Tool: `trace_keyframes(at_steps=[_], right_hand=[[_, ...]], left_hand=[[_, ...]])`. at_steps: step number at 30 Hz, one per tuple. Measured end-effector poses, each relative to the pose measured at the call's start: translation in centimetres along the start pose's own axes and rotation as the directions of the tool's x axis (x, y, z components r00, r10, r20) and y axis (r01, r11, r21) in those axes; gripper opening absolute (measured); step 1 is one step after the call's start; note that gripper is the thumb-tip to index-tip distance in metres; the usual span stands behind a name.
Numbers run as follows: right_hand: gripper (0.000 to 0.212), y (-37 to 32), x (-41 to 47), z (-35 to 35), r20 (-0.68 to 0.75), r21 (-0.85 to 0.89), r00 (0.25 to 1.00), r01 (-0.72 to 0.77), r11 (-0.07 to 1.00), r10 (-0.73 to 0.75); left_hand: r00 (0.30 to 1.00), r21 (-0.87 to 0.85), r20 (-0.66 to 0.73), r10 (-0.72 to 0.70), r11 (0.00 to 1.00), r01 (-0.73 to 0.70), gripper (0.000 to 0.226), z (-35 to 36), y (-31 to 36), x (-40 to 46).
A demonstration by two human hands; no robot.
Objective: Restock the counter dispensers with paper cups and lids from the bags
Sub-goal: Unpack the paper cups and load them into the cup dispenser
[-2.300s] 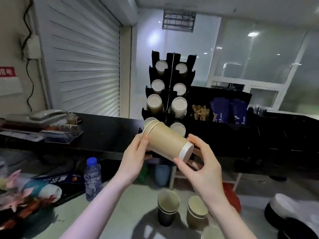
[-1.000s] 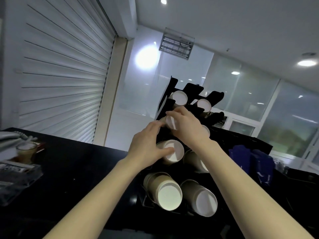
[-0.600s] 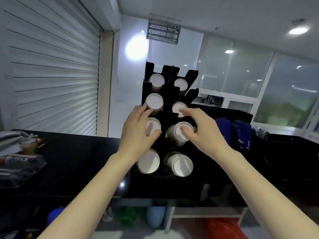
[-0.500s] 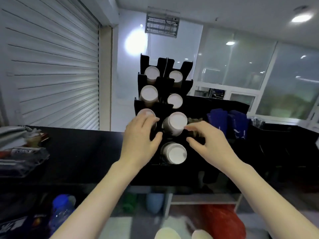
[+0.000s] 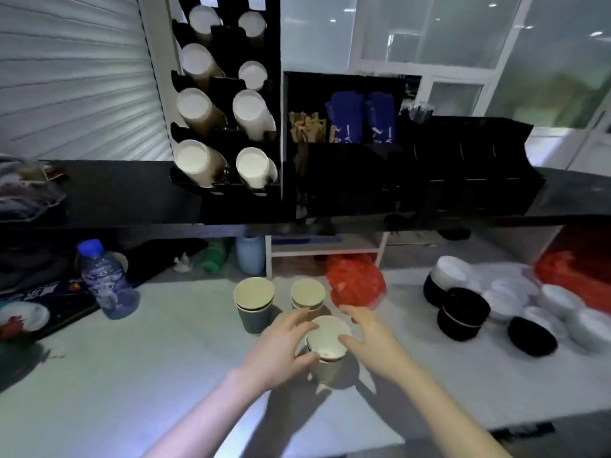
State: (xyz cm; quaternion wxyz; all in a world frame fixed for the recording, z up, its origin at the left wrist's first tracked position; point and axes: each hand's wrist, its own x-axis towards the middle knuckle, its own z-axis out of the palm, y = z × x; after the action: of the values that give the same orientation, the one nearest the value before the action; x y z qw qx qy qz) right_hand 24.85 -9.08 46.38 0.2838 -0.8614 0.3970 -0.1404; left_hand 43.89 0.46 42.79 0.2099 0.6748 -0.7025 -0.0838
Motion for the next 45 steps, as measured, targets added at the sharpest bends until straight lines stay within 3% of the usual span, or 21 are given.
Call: trace_keyframes(at_steps=[3, 5, 11, 15, 22, 25, 28, 32, 37, 40, 45], right_hand=[[0.061, 0.8, -2.3, 2.2, 0.035, 0.259, 0.997, -0.071, 0.963, 0.064], [0.06, 1.0, -3.5, 3.0, 0.037, 0.352, 0.998, -0.067, 0.933, 0.058], [0.079, 1.4, -4.0, 2.8, 0.005, 0.394, 1.0, -0.013, 0.919, 0.012], [0.066, -0.3, -2.7, 0.7, -0.142, 0.344, 0.987, 0.125, 0.931, -0.08], [0.058, -9.8, 1.4, -4.5, -0.481, 0.444, 0.849, 0.453, 0.773, -0.221], [0.057, -14.1, 3.5, -7.4, -0.574, 0.392, 0.766, 0.567, 0.724, -0.289], [0.059, -18.1, 6.5, -11.5, -0.651, 0.34, 0.689, 0.64, 0.689, -0.319], [0.056, -23.3, 11.0, -16.6, -0.73, 0.156, 0.572, 0.671, 0.725, -0.373], [0.057, -29.2, 17.3, -20.5, -0.766, -0.102, 0.42, 0.668, 0.738, -0.486], [0.057, -32.2, 21.0, -22.2, -0.724, -0.232, 0.41, 0.613, 0.755, -0.555], [0.055, -36.4, 26.0, -23.7, -0.655, -0.401, 0.404, 0.531, 0.747, -0.639]], left_hand=[[0.996, 0.079, 0.055, -0.066, 0.995, 0.062, 0.049, 2.6, 0.9, -0.7], [0.996, 0.072, 0.008, -0.093, 0.993, 0.092, 0.033, 3.4, 1.6, -1.3], [0.951, -0.256, -0.229, -0.206, 0.956, 0.146, 0.015, 1.5, 1.9, -2.1], [0.825, -0.528, -0.402, -0.397, 0.837, 0.145, 0.008, -4.4, 3.6, -1.6], [0.706, -0.508, -0.59, -0.392, 0.86, 0.052, 0.015, -13.9, 2.8, 0.3], [0.686, -0.372, -0.681, -0.257, 0.928, -0.022, 0.011, -18.6, 1.2, 1.9], [0.635, -0.3, -0.748, -0.192, 0.952, -0.066, 0.021, -23.8, -1.4, 4.0], [0.593, -0.196, -0.795, -0.128, 0.979, -0.052, 0.031, -30.8, -6.0, 7.5], [0.603, -0.045, -0.796, -0.058, 0.998, 0.037, 0.058, -37.4, -10.7, 12.6], [0.667, 0.033, -0.745, -0.005, 0.998, 0.045, 0.072, -39.8, -12.6, 15.7], [0.73, 0.089, -0.682, 0.029, 0.995, 0.044, 0.068, -42.9, -16.2, 20.3]])
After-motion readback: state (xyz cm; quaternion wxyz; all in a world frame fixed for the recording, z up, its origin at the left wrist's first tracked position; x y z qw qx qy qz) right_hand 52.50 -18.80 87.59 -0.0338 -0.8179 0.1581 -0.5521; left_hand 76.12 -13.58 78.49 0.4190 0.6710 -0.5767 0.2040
